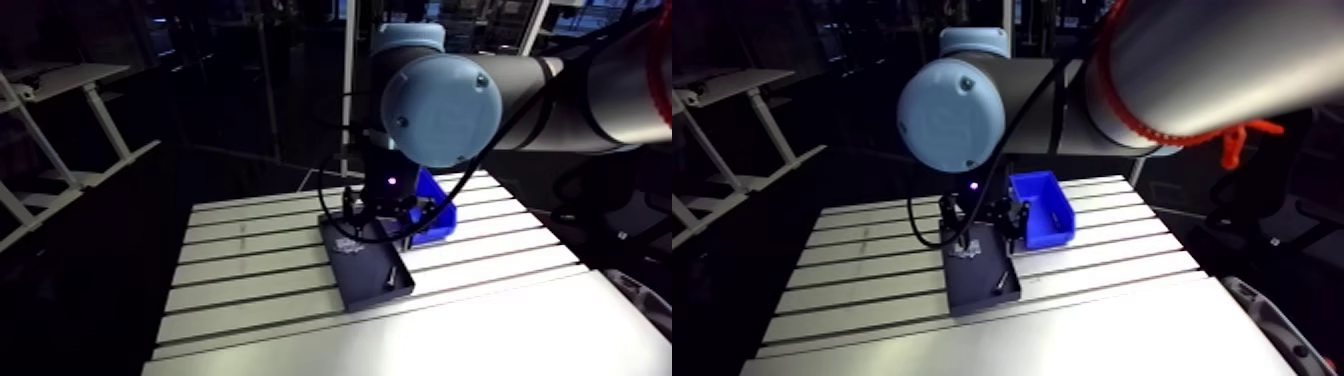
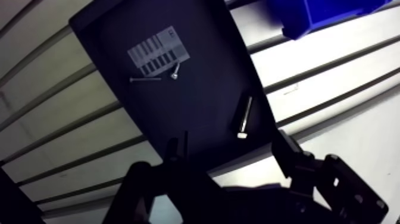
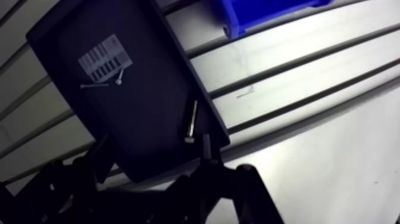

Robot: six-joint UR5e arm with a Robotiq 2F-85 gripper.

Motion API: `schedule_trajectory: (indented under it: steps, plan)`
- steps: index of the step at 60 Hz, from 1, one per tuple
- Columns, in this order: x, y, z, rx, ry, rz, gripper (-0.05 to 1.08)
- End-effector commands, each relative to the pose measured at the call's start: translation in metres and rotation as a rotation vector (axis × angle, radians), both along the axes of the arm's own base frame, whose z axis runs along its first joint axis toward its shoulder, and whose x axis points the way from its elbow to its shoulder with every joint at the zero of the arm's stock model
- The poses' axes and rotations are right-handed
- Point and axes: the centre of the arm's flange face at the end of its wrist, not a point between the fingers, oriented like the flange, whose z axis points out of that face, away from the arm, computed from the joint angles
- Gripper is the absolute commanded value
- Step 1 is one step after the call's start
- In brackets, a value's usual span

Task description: Pick up the M10 bolt from the tray and put it into the blue bin.

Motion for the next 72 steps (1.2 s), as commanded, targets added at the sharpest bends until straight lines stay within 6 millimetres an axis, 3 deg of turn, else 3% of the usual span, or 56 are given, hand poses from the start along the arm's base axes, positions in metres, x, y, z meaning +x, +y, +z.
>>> schedule_trajectory:
  steps: [1,36,72]
  plan:
    - [0.003,0.005,-0.013,-0.003,-0.014,-0.01,0.31]
    - [0.009,0.012,-0.028,-0.004,-0.026,-0.024,0.46]
    - [0.011,0.014,-0.03,0.024,-0.016,-0.03,0.56]
